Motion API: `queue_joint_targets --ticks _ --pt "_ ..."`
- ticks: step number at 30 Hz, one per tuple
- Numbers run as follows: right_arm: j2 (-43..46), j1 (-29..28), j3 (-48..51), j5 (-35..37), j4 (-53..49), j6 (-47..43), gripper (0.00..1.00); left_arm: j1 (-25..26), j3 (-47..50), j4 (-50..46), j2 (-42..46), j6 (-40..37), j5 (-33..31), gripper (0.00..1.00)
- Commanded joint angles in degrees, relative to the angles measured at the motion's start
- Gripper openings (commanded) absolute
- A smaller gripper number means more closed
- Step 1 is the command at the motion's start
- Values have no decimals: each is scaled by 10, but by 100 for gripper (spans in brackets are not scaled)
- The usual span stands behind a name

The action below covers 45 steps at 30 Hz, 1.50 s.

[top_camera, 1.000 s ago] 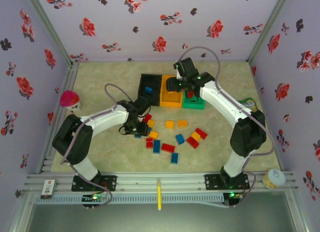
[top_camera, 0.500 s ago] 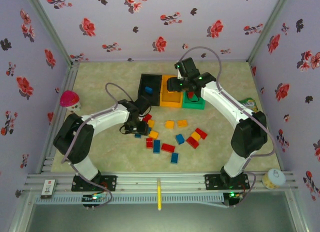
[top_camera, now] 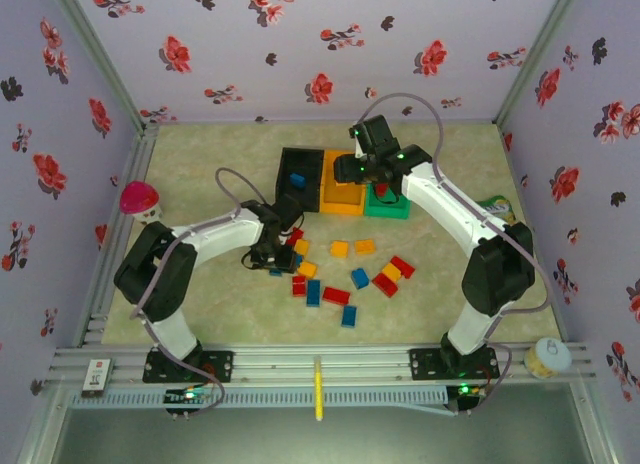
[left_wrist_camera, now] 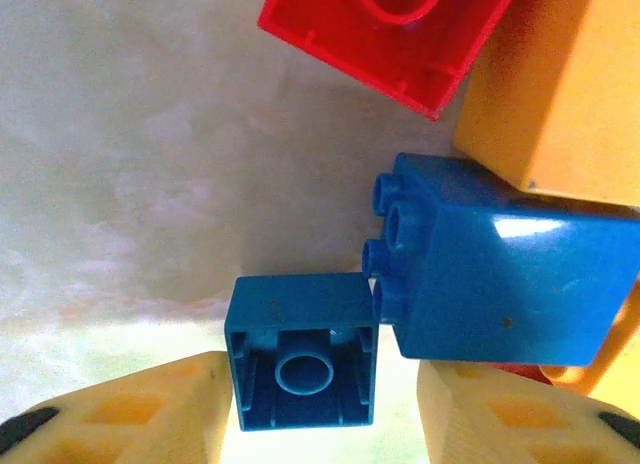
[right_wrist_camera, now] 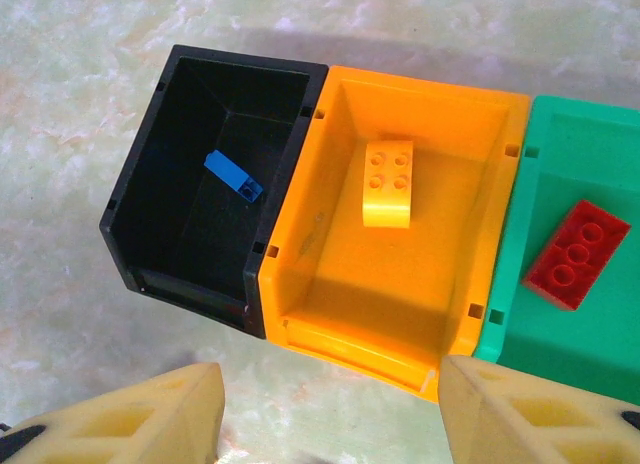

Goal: Sort the legos into containers by color

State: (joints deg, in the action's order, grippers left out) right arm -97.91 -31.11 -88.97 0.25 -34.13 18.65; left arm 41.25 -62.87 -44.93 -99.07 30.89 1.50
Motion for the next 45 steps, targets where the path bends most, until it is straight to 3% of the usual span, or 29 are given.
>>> queue_joint_targets --ticks 1,11,23,31,45 --pt "16 4 -1 16 -6 7 59 3 1 -3 -10 -12 -14 48" --pt "23 5 3 23 -10 5 58 3 -6 -26 3 -17 -41 31" --pt "83 6 84 29 28 6 57 -5 -164 -115 90 -44 -109 31" --pt "154 3 175 33 68 17 57 -52 -234 21 56 -104 -112 31" --pt "233 -34 297 62 84 36 56 -93 -337 234 -141 -140 -116 30"
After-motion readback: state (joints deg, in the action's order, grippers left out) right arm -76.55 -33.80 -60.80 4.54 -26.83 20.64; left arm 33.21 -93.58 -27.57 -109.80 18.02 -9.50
